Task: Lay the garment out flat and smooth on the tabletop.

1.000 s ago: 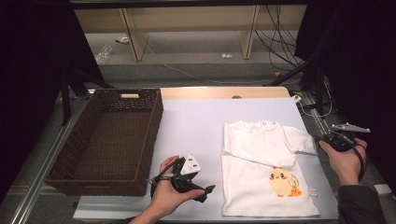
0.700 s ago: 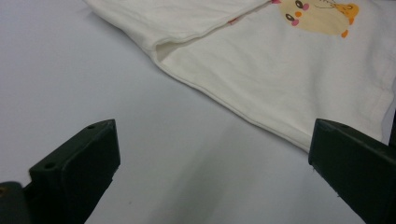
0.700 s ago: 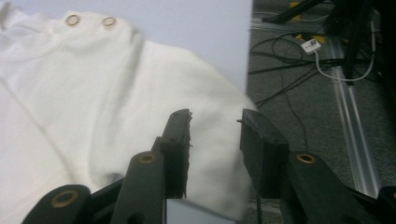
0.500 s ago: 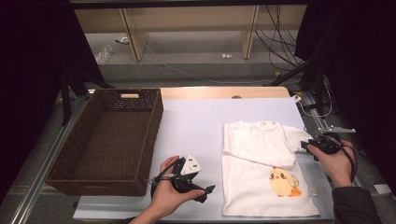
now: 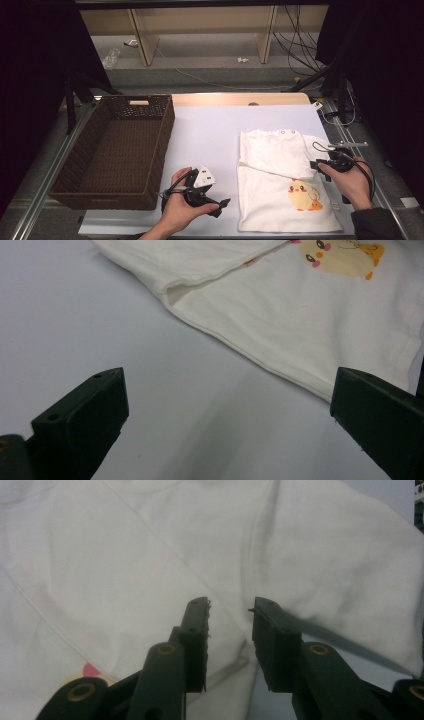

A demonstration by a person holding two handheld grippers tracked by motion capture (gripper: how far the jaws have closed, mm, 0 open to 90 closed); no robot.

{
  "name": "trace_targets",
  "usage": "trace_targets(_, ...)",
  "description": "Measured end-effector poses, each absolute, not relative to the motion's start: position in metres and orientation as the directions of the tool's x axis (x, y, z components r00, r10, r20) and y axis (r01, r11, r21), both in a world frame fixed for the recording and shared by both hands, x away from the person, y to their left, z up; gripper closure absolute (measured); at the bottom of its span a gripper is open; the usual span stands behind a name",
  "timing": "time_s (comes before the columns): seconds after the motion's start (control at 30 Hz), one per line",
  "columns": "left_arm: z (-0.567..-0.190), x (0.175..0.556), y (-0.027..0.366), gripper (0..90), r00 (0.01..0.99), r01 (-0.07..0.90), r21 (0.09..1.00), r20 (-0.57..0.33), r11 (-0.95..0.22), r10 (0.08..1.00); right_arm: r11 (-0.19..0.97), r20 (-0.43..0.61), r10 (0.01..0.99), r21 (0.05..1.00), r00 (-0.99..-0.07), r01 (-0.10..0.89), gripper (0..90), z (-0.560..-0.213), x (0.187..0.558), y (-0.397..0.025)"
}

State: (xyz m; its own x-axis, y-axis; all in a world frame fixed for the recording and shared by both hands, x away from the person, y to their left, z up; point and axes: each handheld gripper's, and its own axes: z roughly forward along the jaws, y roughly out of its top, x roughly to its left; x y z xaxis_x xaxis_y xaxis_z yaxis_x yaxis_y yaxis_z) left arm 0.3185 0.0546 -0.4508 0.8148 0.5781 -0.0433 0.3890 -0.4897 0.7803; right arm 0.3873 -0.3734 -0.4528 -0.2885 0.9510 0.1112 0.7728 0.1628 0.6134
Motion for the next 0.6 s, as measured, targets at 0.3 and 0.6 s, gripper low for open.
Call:
trace_targets(0.3,-0.451,0.319,0.054,1.9,0.817,0.387,0.781,-0.042,-0.491,0.576,0.17,0.117,0.953,0.554,-0.279,0.815,74.0,-0.462,0.387,-0.37)
trace_targets(0.6,-0.452,0.318,0.053,1.9,0.82,0.384,0.778,-0.04,-0.497,0.572,0.216,0.089,0.946,0.54,-0.311,0.813,87.8,-0.464,0.387,-0.367)
